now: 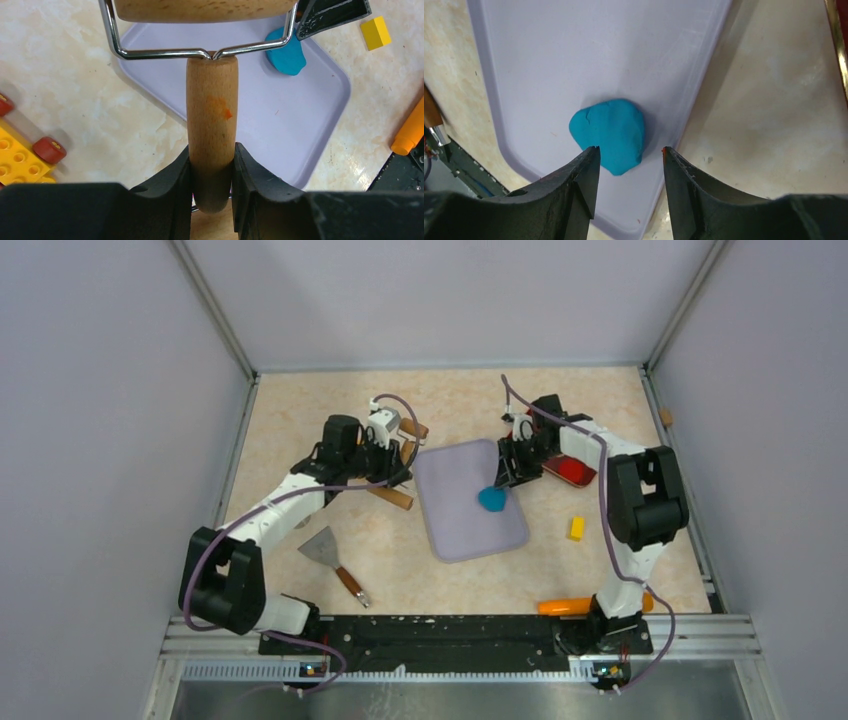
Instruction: Roll out the dumpling wrappers from the dough
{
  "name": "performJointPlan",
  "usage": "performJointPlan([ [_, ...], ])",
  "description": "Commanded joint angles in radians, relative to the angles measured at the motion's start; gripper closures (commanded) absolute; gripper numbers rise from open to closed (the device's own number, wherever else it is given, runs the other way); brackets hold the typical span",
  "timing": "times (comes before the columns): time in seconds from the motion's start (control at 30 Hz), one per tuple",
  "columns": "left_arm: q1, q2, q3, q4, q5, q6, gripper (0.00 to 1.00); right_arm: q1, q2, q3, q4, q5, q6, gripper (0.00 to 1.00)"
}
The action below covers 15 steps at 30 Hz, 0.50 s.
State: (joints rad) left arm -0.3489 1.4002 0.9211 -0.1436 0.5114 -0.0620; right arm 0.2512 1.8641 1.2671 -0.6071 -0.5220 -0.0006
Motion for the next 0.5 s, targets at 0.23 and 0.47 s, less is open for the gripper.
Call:
performJointPlan([
  [0.23, -0.001, -0.057, -0.029, 0.074, 0.009, -0.021, 1.0, 0.061, 0.047, 0.075, -0.009, 0.038, -0.055, 0.47],
  [0.47, 0.0, -0.061, -0.04, 0.085, 0.005, -0.022, 1.0, 0.085, 0.048, 0.053, -0.019, 0.051, -0.051, 0.42],
])
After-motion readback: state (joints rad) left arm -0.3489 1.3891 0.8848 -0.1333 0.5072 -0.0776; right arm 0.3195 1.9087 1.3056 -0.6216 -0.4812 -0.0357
